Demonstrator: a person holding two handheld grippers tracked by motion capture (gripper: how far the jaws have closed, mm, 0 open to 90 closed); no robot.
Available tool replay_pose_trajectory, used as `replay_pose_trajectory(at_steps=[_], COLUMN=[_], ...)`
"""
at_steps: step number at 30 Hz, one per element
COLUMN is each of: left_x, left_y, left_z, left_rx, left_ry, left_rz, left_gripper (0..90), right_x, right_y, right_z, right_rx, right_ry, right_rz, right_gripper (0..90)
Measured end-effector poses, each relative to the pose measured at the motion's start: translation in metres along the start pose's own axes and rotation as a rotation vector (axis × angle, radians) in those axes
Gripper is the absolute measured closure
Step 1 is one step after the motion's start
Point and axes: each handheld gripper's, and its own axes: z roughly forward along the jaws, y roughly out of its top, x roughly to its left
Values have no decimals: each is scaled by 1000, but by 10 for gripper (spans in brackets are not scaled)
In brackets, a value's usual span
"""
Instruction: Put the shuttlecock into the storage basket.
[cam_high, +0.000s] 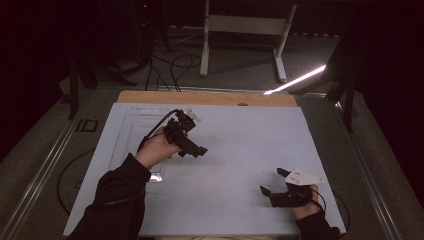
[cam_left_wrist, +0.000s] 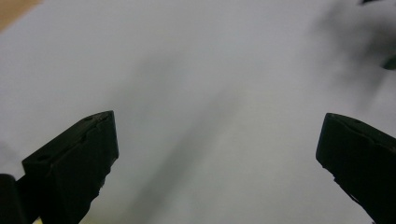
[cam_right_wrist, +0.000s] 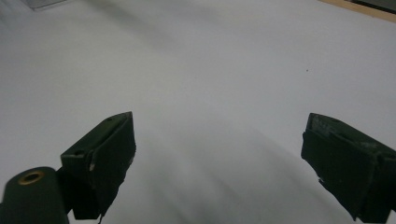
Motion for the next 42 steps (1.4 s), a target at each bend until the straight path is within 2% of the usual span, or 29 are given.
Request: replay_pose_trajectory(at_steps=[1, 6, 7, 8, 10, 12, 15, 17, 19, 22, 29, 36, 42], left_x=[-5, -15, -19, -19, -22, -24, -27, -29, -30, -34, -37, -43, -46], left_y=[-1, -3, -5, -5, -7, -9, -14, -19, -21, -32, -50, -67, -81], left_z=[5, 16, 21, 21, 26, 28, 31, 34, 35, 42, 42, 40, 41], left_rx=[-4, -8, -20, -20, -39, -55, -58, -71, -75, -83, -154, -200, -214], left_ry=[-22, -51, -61, -61, -97, -105, -123, -153, -156, -186, -244, -258, -277], left_rz=[25, 57, 75, 75, 91, 101, 103, 97, 98, 102, 110, 111, 107], left_gripper=[0, 0, 0, 0, 0, 0, 0, 0, 0, 0, 0, 0, 0], right_x=[0, 0, 0, 0, 0, 0, 0, 0, 0, 0, 0, 1, 2], right_y=[0, 0, 0, 0, 0, 0, 0, 0, 0, 0, 0, 1, 1], right_z=[0, 0, 0, 0, -1, -1, -1, -1, -1, -1, -1, -1, 0], right_rx=[-1, -2, -2, -2, -1, -1, -1, -2, -2, -4, 0, 1, 2], right_ry=[0, 0, 0, 0, -1, -1, -1, 0, -1, -2, -1, -2, -2], right_rz=[0, -1, -1, -1, -1, -1, -2, -2, -2, -4, -5, -11, -11], right_gripper=[98, 98, 98, 98, 98, 98, 98, 99, 98, 98, 98, 99, 98])
